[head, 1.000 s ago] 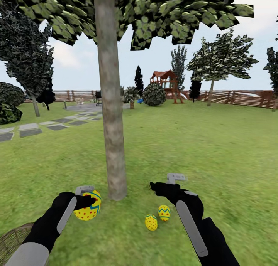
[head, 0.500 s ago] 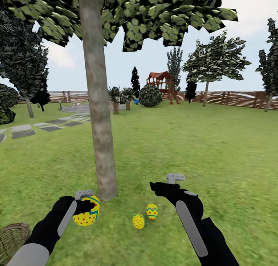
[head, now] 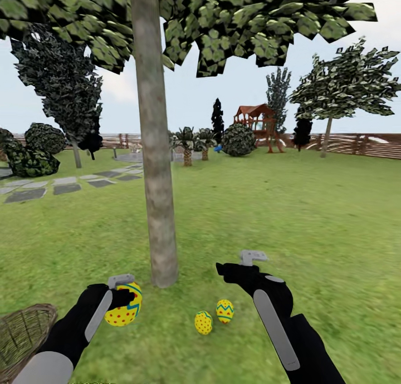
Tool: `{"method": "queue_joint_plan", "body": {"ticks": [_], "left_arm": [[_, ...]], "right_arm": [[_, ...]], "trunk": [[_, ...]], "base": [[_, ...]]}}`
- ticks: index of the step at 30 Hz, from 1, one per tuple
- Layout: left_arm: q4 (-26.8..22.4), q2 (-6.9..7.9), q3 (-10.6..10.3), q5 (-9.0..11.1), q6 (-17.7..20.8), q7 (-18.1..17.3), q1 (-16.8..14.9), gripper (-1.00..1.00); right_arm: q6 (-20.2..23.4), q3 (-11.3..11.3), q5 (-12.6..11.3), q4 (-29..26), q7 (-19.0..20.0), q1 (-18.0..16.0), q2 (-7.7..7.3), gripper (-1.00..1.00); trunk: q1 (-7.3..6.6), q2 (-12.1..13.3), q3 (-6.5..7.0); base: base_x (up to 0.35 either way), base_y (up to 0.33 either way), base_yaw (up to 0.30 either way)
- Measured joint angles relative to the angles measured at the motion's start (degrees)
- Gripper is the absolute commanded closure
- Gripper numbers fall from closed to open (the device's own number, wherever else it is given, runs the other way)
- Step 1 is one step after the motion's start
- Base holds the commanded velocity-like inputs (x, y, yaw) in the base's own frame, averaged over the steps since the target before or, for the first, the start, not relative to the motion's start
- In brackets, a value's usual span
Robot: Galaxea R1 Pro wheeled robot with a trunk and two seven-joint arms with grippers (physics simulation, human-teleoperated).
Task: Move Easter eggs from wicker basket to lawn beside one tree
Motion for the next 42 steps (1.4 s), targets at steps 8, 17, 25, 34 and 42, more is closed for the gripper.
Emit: {"method": "queue_joint_plan", "body": {"ticks": [8,17,25,34,42], "left_arm": [[0.02,-0.27,-0.03,-0.02,-0.37,0.37,-0.01,1.00],[0.02,-0.27,-0.02,-0.05,-0.37,0.38,-0.01,1.00],[0.02,-0.27,-0.03,-0.03,-0.37,0.38,-0.01,1.00],[3.27,-0.28,0.00,0.00,-1.20,0.39,-0.08,1.00],[4.03,-0.28,0.00,0.04,-1.75,0.40,-0.10,1.00]], "right_arm": [[0.01,-0.03,-0.02,-0.05,0.02,0.00,-0.07,-1.00],[0.01,-0.01,-0.07,-0.08,0.05,0.00,-0.04,-1.00],[0.00,-0.01,-0.05,-0.08,0.02,0.01,-0.05,-1.00],[0.00,-0.01,-0.08,-0.09,0.01,0.01,-0.03,-1.00],[0.00,0.07,-0.07,-0.05,0.01,0.01,-0.02,-1.00]], "trunk": [[0.00,0.00,0.28],[0.00,0.00,0.30],[-0.01,0.00,0.30],[-0.01,0.00,0.30],[-0.02,0.00,0.30]], "base": [[0.125,-0.317,0.147],[0.166,-0.300,0.006],[0.191,-0.281,0.000],[0.250,-0.214,0.000],[0.301,-0.101,0.000]]}}
